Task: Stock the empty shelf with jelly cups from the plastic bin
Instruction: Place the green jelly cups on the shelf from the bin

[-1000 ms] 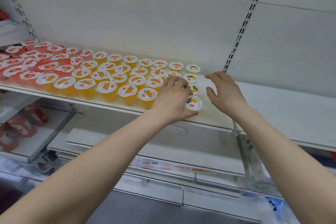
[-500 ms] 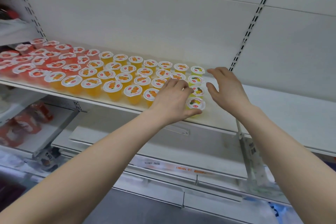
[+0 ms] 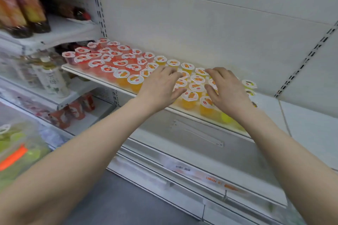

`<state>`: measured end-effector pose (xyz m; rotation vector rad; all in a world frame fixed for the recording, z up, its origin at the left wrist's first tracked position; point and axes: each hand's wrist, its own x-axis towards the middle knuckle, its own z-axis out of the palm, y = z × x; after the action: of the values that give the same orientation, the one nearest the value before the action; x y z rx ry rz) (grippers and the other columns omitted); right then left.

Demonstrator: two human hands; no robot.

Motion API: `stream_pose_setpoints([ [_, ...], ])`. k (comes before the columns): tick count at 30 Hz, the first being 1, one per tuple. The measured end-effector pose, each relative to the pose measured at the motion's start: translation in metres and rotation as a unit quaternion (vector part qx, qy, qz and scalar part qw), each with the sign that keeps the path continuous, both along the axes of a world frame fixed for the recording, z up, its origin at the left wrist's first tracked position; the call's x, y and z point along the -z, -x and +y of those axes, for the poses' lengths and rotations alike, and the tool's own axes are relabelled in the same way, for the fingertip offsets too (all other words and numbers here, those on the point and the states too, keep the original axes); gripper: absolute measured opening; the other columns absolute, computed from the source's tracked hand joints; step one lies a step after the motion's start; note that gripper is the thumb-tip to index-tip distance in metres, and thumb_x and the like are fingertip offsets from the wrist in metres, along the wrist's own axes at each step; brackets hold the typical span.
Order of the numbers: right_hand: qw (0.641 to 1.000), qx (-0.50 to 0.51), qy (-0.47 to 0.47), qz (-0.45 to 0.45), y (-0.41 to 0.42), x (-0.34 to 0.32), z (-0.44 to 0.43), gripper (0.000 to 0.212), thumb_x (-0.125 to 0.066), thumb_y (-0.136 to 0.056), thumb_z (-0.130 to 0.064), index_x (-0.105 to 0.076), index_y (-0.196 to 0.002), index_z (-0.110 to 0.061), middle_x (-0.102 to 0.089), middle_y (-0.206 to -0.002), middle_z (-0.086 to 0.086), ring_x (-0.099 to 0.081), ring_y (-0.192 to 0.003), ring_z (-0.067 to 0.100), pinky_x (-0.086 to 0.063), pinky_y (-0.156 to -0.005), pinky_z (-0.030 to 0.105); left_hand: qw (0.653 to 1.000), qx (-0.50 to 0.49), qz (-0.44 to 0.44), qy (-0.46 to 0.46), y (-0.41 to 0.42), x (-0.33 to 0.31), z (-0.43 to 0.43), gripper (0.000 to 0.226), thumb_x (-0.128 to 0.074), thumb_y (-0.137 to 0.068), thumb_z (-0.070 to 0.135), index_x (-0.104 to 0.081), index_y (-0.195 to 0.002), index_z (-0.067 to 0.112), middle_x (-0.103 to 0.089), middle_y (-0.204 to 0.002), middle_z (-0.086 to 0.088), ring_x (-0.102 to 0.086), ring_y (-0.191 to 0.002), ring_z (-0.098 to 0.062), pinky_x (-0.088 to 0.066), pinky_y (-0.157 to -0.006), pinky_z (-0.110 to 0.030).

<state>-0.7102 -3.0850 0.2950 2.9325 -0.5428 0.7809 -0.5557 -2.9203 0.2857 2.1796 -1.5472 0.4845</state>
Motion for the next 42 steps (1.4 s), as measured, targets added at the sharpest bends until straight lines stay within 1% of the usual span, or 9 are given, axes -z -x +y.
stream_pose_setpoints([
  [6, 0.998, -0.061, 0.009, 0.008, -0.081, 0.01, 0.068, 0.044, -0.056, -0.093, -0.027, -0.054, -0.133, -0.008, -0.056, -0.127, 0.014, -0.052, -0.116, 0.036, -0.044, -0.096, 0.045, 0.998, -0.068, -0.01, -0.005, -0.073, 0.008, 0.088, 0.046, -0.059, -0.091, 0.045, -0.061, -0.124, 0.012, -0.059, -0.119, -0.01, -0.051, -0.112, -0.031, -0.039, -0.097, -0.039],
  [16, 0.984, -0.177, 0.012, 0.033, -0.21, 0.041, 0.197, 0.047, -0.054, -0.093, -0.025, -0.05, -0.136, -0.007, -0.055, -0.128, 0.015, -0.052, -0.115, 0.036, -0.045, -0.096, 0.045, 0.985, -0.172, 0.0, -0.019, -0.176, 0.035, 0.256, 0.048, -0.055, -0.091, 0.042, -0.058, -0.128, 0.011, -0.058, -0.123, -0.01, -0.05, -0.116, -0.03, -0.038, -0.101, -0.039],
  [19, 0.976, -0.214, 0.01, 0.046, -0.244, 0.055, 0.24, 0.047, -0.06, -0.091, -0.02, -0.051, -0.134, -0.003, -0.056, -0.126, 0.018, -0.053, -0.112, 0.039, -0.045, -0.093, 0.045, 0.978, -0.206, 0.003, -0.029, -0.197, 0.052, 0.306, 0.046, -0.059, -0.09, 0.038, -0.059, -0.126, 0.008, -0.059, -0.119, -0.012, -0.052, -0.111, -0.033, -0.037, -0.098, -0.038],
  [22, 0.965, -0.251, 0.0, 0.072, -0.276, 0.073, 0.279, 0.047, -0.058, -0.092, -0.023, -0.051, -0.136, -0.004, -0.055, -0.129, 0.017, -0.052, -0.114, 0.036, -0.043, -0.095, 0.044, 0.969, -0.242, 0.024, -0.04, -0.215, 0.074, 0.353, 0.047, -0.056, -0.089, 0.04, -0.06, -0.123, 0.009, -0.06, -0.116, -0.012, -0.054, -0.109, -0.034, -0.042, -0.096, -0.042],
  [26, 0.948, -0.305, -0.024, 0.089, -0.314, 0.099, 0.324, 0.044, -0.056, -0.091, -0.023, -0.054, -0.132, -0.005, -0.056, -0.126, 0.016, -0.053, -0.11, 0.037, -0.046, -0.091, 0.044, 0.95, -0.305, 0.055, -0.041, -0.23, 0.103, 0.409, 0.042, -0.066, -0.087, 0.032, -0.061, -0.121, 0.008, -0.06, -0.114, -0.014, -0.054, -0.108, -0.035, -0.043, -0.094, -0.044],
  [30, 0.918, -0.374, -0.036, 0.124, -0.356, 0.128, 0.362, 0.047, -0.048, -0.089, -0.027, -0.054, -0.13, -0.004, -0.057, -0.123, 0.015, -0.054, -0.109, 0.035, -0.044, -0.094, 0.043, 0.92, -0.375, 0.104, -0.044, -0.241, 0.137, 0.458, 0.037, -0.064, -0.089, 0.026, -0.061, -0.122, 0.011, -0.061, -0.114, -0.012, -0.055, -0.108, -0.036, -0.044, -0.093, -0.044],
  [35, 0.878, -0.449, -0.07, 0.151, -0.406, 0.165, 0.401, 0.045, -0.052, -0.088, -0.024, -0.057, -0.128, -0.005, -0.059, -0.12, 0.013, -0.058, -0.107, 0.035, -0.05, -0.093, 0.045, 0.87, -0.458, 0.175, -0.055, -0.254, 0.177, 0.506, 0.036, -0.061, -0.091, 0.026, -0.06, -0.125, 0.016, -0.06, -0.12, -0.007, -0.052, -0.114, -0.034, -0.047, -0.094, -0.045],
  [38, 0.84, -0.488, -0.079, 0.223, -0.441, 0.191, 0.423, 0.051, -0.043, -0.088, -0.031, -0.057, -0.13, -0.007, -0.06, -0.12, 0.011, -0.058, -0.106, 0.033, -0.05, -0.092, 0.041, 0.845, -0.492, 0.201, -0.053, -0.265, 0.198, 0.52, 0.036, -0.06, -0.091, 0.028, -0.062, -0.123, 0.013, -0.061, -0.116, -0.01, -0.055, -0.108, -0.037, -0.05, -0.087, -0.048],
  [42, 0.778, -0.51, -0.082, 0.356, -0.492, 0.234, 0.452, 0.053, -0.055, -0.091, -0.022, -0.045, -0.143, -0.011, -0.053, -0.133, 0.013, -0.052, -0.119, 0.035, -0.043, -0.101, 0.044, 0.828, -0.512, 0.222, -0.054, -0.281, 0.232, 0.526, 0.034, -0.068, -0.087, 0.02, -0.064, -0.119, 0.011, -0.064, -0.11, -0.01, -0.057, -0.104, -0.037, -0.053, -0.085, -0.048],
])
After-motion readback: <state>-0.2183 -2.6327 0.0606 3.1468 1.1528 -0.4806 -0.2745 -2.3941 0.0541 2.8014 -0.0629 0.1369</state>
